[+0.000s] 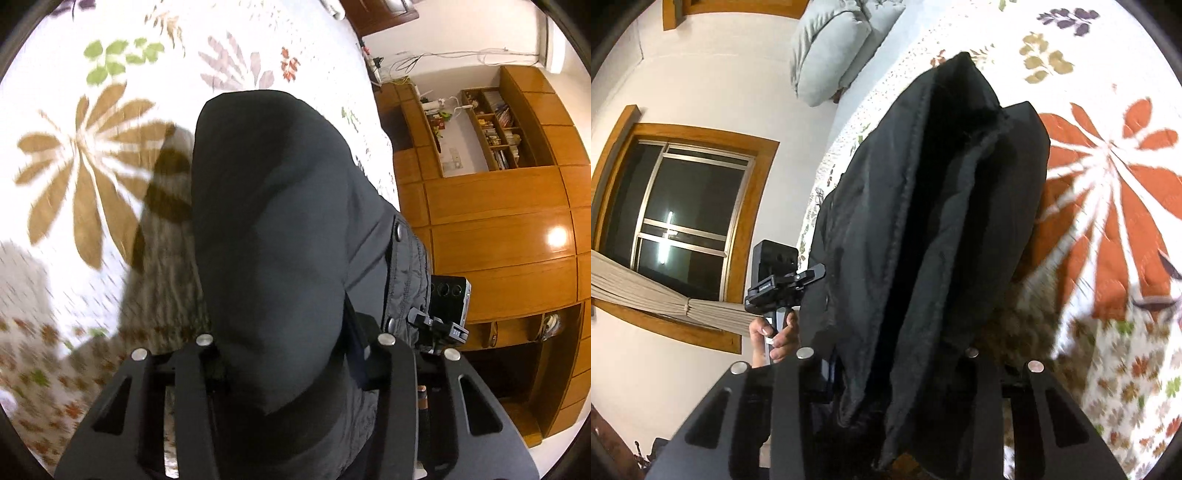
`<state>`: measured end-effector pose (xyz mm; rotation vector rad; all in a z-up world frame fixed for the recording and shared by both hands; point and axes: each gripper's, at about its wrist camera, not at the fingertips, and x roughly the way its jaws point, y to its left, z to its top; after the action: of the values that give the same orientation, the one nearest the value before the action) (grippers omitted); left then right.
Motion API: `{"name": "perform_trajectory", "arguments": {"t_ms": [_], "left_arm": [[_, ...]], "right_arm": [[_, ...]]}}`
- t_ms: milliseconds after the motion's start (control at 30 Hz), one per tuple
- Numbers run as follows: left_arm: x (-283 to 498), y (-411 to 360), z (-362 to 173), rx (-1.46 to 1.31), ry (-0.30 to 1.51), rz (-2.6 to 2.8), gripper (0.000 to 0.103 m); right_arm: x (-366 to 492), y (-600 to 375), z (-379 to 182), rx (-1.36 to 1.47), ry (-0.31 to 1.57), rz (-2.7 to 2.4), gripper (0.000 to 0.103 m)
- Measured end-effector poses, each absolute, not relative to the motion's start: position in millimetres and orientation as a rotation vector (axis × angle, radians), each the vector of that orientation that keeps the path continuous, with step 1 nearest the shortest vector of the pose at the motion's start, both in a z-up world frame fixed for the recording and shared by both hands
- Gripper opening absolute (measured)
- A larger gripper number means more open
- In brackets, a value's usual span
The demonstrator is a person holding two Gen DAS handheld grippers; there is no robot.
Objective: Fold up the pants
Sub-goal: 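Lower the folded pants onto the quilt with both grippers and release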
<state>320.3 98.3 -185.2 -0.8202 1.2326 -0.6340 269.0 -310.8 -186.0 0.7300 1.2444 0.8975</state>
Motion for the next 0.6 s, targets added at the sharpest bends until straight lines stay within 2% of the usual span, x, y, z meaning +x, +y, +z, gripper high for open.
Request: {"name": "perform_trajectory", "arguments": {"t_ms": [333,600], "left_arm": [[404.8,155.4,-143.5,-0.793,1.161,-0.565,0.043],[497.5,210.4,-155.6,-0.806,1.185,-0.47,0.044]], "right_arm": [[365.8,-245.0,-146.4,0.65,1.204,0.931,0.038],[476.3,-172.5,-145.2,0.583,1.224,0.922,0.038]]}}
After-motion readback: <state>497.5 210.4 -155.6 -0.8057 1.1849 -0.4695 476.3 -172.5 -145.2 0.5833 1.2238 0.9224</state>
